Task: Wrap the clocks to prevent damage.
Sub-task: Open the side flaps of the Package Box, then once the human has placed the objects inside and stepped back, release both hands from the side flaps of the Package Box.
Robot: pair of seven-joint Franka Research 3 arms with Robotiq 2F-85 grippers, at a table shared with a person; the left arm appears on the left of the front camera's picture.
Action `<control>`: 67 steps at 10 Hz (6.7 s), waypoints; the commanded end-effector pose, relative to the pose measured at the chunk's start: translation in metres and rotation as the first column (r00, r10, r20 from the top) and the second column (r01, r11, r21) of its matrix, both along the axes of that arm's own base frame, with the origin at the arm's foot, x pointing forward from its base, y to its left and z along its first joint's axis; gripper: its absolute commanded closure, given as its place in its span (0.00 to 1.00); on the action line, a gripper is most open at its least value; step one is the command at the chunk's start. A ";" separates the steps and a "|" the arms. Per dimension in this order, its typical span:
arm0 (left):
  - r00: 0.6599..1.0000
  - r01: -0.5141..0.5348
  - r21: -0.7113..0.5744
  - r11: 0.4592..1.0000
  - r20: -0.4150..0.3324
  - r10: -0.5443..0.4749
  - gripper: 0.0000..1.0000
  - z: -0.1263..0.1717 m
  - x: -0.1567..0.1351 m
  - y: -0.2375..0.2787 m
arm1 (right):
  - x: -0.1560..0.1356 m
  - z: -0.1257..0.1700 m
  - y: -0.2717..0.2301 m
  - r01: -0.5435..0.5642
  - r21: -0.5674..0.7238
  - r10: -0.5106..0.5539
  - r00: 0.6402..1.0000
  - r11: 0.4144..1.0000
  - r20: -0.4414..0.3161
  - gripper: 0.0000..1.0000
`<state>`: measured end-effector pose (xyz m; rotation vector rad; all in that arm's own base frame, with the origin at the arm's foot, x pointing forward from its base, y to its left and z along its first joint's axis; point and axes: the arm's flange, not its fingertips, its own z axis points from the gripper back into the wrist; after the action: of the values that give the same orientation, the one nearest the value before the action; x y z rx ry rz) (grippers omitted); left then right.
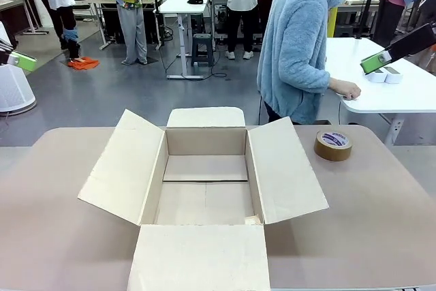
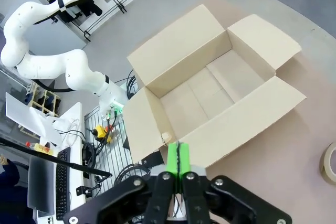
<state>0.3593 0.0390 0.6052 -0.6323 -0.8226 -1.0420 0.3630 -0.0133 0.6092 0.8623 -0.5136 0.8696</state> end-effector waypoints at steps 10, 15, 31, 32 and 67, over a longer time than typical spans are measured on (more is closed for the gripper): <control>0.974 -0.214 0.723 0.657 0.104 0.204 1.00 -0.085 0.018 -0.230 | 0.025 -0.088 0.242 0.378 -0.717 -0.501 0.864 0.585 0.046 0.99; 0.977 -0.207 0.712 0.671 0.120 0.174 1.00 -0.085 0.013 -0.228 | 0.020 -0.096 0.235 0.400 -0.711 -0.486 0.869 0.578 0.093 0.99; 0.711 -0.452 0.715 0.533 -0.072 0.700 1.00 -0.182 0.079 -0.244 | 0.072 -0.211 0.223 0.518 -0.778 -0.805 0.593 0.355 0.027 0.99; 0.719 -0.435 0.708 0.557 -0.099 0.688 1.00 -0.190 0.084 -0.239 | 0.075 -0.219 0.219 0.510 -0.778 -0.808 0.590 0.367 0.005 0.99; 0.706 -0.388 0.703 0.595 -0.188 0.682 1.00 -0.220 0.097 -0.227 | 0.084 -0.240 0.218 0.479 -0.781 -0.803 0.594 0.400 -0.047 0.99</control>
<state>0.4567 -0.1882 0.3851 0.0020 -0.1854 -0.4840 0.4488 0.2040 0.3716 0.0474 -0.0639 0.0551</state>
